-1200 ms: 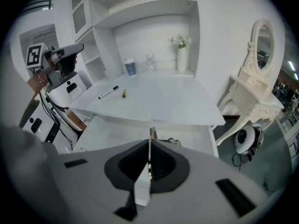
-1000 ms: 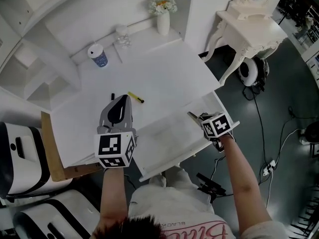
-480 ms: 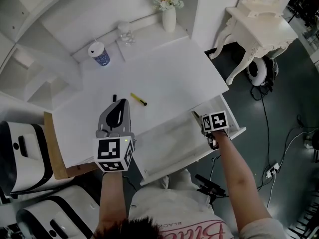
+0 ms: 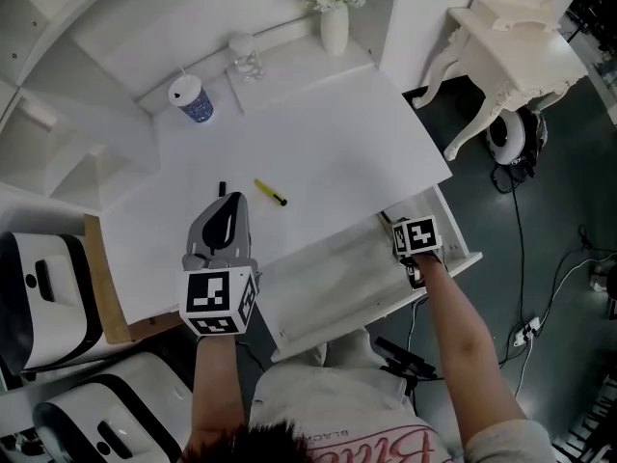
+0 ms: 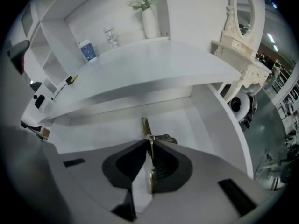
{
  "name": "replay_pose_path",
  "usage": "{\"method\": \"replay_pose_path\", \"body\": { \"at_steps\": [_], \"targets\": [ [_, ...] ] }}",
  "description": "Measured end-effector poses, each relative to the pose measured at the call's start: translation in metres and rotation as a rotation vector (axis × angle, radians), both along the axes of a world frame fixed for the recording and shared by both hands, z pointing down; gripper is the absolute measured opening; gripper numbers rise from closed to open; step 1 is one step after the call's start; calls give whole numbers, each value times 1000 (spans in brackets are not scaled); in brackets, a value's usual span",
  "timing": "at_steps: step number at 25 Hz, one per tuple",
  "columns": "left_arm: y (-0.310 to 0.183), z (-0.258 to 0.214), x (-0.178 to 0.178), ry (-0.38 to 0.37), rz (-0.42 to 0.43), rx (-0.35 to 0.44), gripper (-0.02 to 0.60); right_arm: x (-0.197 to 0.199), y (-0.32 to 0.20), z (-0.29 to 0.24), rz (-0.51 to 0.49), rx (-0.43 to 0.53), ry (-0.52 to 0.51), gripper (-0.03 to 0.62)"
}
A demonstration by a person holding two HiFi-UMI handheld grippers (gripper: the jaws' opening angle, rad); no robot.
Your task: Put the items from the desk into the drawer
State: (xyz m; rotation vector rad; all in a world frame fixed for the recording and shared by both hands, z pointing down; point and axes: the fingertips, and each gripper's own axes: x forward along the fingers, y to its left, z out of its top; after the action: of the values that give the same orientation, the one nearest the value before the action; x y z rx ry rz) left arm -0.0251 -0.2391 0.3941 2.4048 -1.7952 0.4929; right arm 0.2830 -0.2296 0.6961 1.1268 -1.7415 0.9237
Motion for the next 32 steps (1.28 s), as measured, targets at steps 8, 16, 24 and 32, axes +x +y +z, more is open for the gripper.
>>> {"method": "replay_pose_path", "body": {
  "at_steps": [8,16,24,32],
  "targets": [
    [3,9,-7,-11,-20,-20,9,18,-10,16,-22,-30,81,102],
    [10,12,-14,-15,-45,-28,9,26,-19,20,-42,-30,121,138],
    [18,3,-10,-13,-33,-5,9,27,-20,6,-77,20,221,150],
    [27,-15,-3,-2,-20,37,9,36,-22,-29,-48,92,207,150]
  ]
}}
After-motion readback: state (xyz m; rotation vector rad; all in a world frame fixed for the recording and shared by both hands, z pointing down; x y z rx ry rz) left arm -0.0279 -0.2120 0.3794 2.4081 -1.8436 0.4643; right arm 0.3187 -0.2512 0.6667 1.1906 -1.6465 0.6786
